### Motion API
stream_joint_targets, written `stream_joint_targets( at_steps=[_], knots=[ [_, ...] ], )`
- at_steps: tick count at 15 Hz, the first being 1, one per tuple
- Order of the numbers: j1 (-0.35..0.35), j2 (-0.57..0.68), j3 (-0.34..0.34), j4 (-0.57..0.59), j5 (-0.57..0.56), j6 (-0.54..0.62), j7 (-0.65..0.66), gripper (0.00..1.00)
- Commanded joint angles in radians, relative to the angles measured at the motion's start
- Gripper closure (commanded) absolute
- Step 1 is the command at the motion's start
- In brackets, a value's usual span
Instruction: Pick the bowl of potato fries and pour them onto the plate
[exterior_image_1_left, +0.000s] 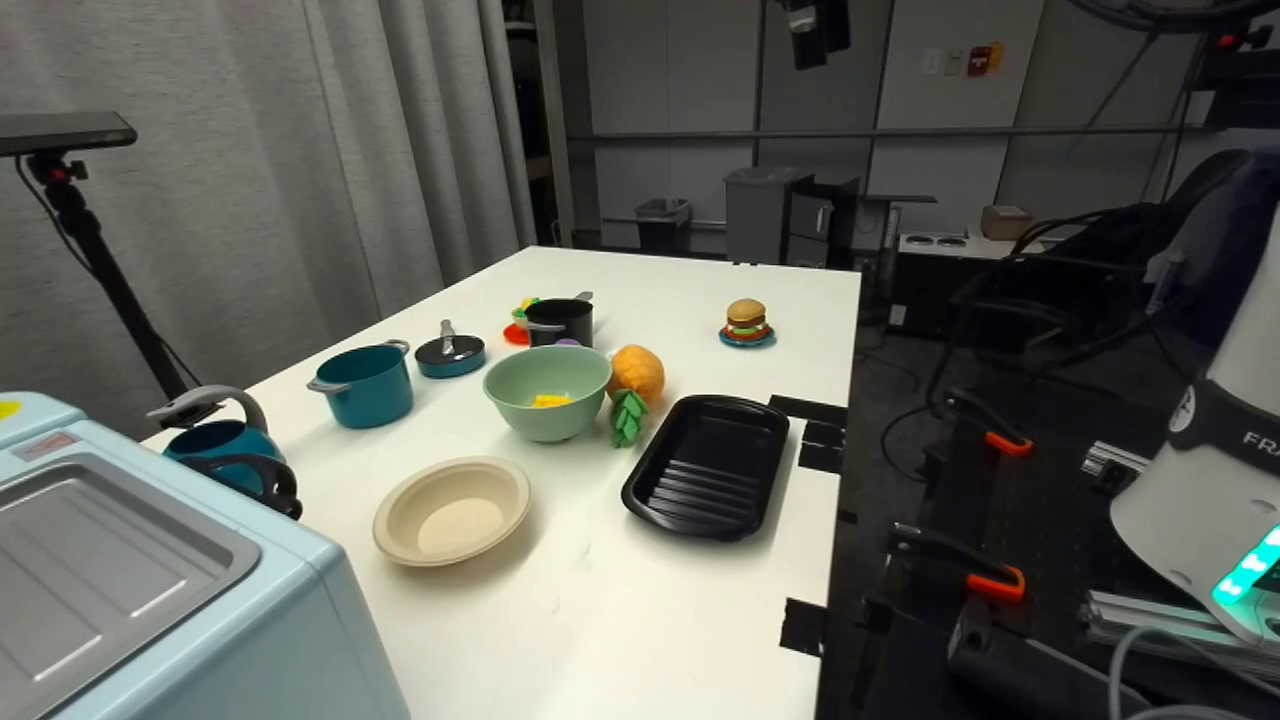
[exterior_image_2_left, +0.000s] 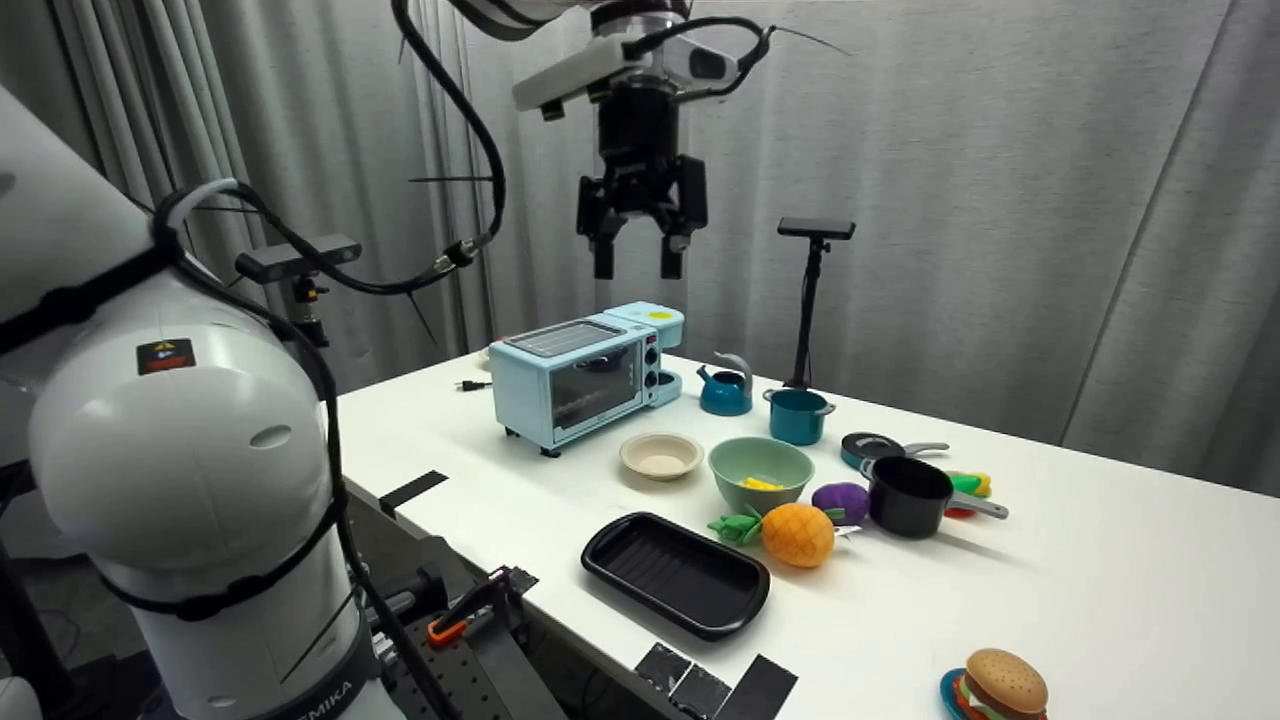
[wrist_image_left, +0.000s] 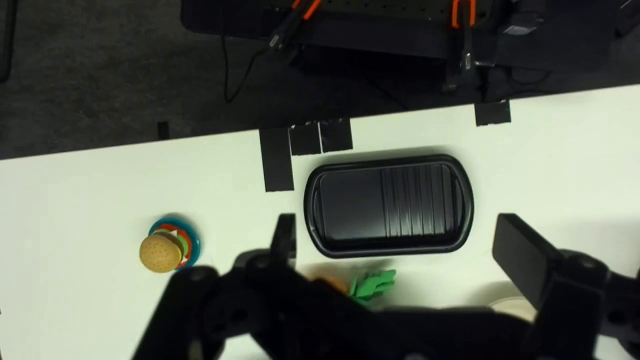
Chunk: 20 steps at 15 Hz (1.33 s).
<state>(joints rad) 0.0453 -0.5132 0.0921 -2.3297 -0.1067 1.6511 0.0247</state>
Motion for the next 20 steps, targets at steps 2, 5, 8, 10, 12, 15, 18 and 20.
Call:
stream_joint_targets(
  at_steps=[2, 5, 8, 10, 12, 15, 18, 20],
  knots=[
    [-0.006, 0.109, -0.027, 0.108, -0.016, -0.001, -0.015, 0.00],
    [-0.009, 0.162, -0.033, 0.137, -0.016, -0.001, -0.016, 0.00],
    [-0.006, 0.139, -0.030, 0.126, -0.016, -0.001, -0.015, 0.00],
    [-0.006, 0.174, -0.031, 0.128, -0.011, 0.051, -0.012, 0.00],
    [-0.004, 0.214, -0.036, 0.129, -0.002, 0.132, -0.023, 0.00],
    [-0.006, 0.304, -0.044, 0.146, 0.013, 0.261, -0.045, 0.00],
    [-0.010, 0.413, -0.049, 0.171, 0.018, 0.374, -0.058, 0.00],
    [-0.013, 0.484, -0.051, 0.197, 0.013, 0.429, -0.064, 0.00]
  ],
)
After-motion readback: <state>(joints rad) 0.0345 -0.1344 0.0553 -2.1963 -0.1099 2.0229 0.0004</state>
